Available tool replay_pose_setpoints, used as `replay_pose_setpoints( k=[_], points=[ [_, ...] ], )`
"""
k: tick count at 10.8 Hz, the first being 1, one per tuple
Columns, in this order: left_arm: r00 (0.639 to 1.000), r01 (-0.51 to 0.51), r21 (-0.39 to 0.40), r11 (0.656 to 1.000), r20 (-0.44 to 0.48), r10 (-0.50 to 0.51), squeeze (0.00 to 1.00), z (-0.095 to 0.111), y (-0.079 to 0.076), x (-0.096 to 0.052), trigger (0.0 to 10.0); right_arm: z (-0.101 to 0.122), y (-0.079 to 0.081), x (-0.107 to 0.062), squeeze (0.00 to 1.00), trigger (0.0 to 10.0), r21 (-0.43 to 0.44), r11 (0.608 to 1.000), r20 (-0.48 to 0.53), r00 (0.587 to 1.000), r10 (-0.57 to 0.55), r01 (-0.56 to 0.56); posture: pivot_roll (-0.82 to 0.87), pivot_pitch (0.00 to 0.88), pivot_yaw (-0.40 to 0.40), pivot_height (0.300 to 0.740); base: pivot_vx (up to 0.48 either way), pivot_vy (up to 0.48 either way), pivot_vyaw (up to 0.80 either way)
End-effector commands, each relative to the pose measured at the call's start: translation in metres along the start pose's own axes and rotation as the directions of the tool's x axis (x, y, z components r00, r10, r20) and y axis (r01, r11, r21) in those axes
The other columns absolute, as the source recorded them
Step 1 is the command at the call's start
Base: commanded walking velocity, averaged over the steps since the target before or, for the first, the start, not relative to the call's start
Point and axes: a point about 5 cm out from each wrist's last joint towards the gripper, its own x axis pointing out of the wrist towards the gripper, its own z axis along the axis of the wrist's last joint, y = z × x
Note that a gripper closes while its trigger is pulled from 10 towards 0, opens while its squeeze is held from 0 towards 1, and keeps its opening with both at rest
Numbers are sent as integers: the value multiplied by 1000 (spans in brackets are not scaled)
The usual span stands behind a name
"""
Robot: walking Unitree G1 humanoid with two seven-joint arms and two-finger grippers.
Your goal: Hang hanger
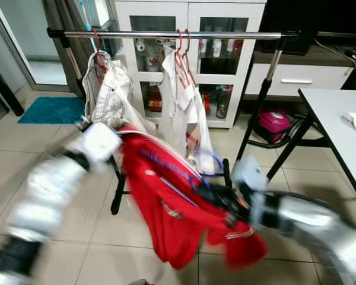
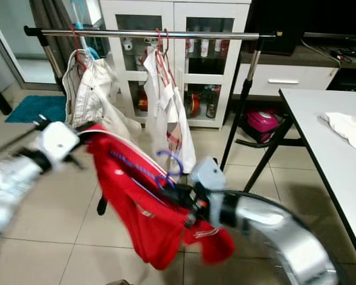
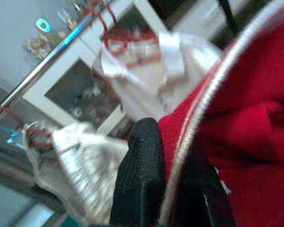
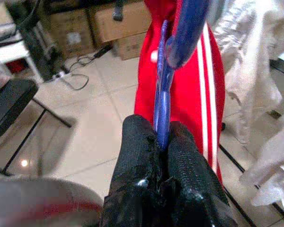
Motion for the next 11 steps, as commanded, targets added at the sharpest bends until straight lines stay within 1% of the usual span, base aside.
replay_pose_setpoints(
  k=[1,2,3,4,5,6,7,8,9,10,11],
  points=[
    [998,-48,20,999,-50,49,0,-7,17,-7,0,-7,4,-4,0,0,18,999,-34,999,38,-38,-73,0,45,740,0,0,0],
    [989,10,74,997,-147,1,0,-24,26,-16,0,-6,0,-13,0,0,11,999,-23,998,51,-51,-76,0,53,740,0,0,0],
    [983,-9,62,998,-180,20,0,-33,37,-23,0,-2,-5,-21,0,0,35,998,25,999,42,-43,-78,0,56,740,0,0,0],
    [983,-25,52,998,-182,34,0,-36,42,-25,0,0,-9,-25,0,0,59,998,58,998,20,-23,-78,0,56,740,0,0,0],
    [990,-61,-10,998,-128,59,0,-31,47,-24,0,1,-21,-27,0,0,124,990,120,989,-81,66,-82,0,60,740,0,0,0],
    [994,-58,-56,997,-94,52,0,-27,46,-22,0,5,-25,-26,0,0,177,981,184,976,-114,82,-82,0,60,740,0,0,0],
    [995,-63,-116,991,-79,54,0,-29,39,-18,0,9,-22,-23,0,0,234,971,260,961,-100,38,-79,0,60,740,0,0,0],
    [998,-47,-210,977,-58,36,0,-30,25,-12,0,12,-24,-16,0,0,284,956,307,938,-160,70,-78,0,61,740,0,0,0],
    [999,42,-276,960,11,-40,0,-20,0,-3,0,21,-33,-6,0,0,389,911,383,875,-298,140,-79,0,64,740,0,0,0],
    [984,165,-323,932,118,-134,0,0,-34,9,0,30,-43,4,0,0,512,838,433,786,-442,189,-78,0,64,740,0,0,0],
    [959,255,-354,900,215,-187,0,21,-64,19,0,28,-54,7,0,0,614,737,404,690,-600,282,-77,0,65,740,0,0,0]
  ],
)
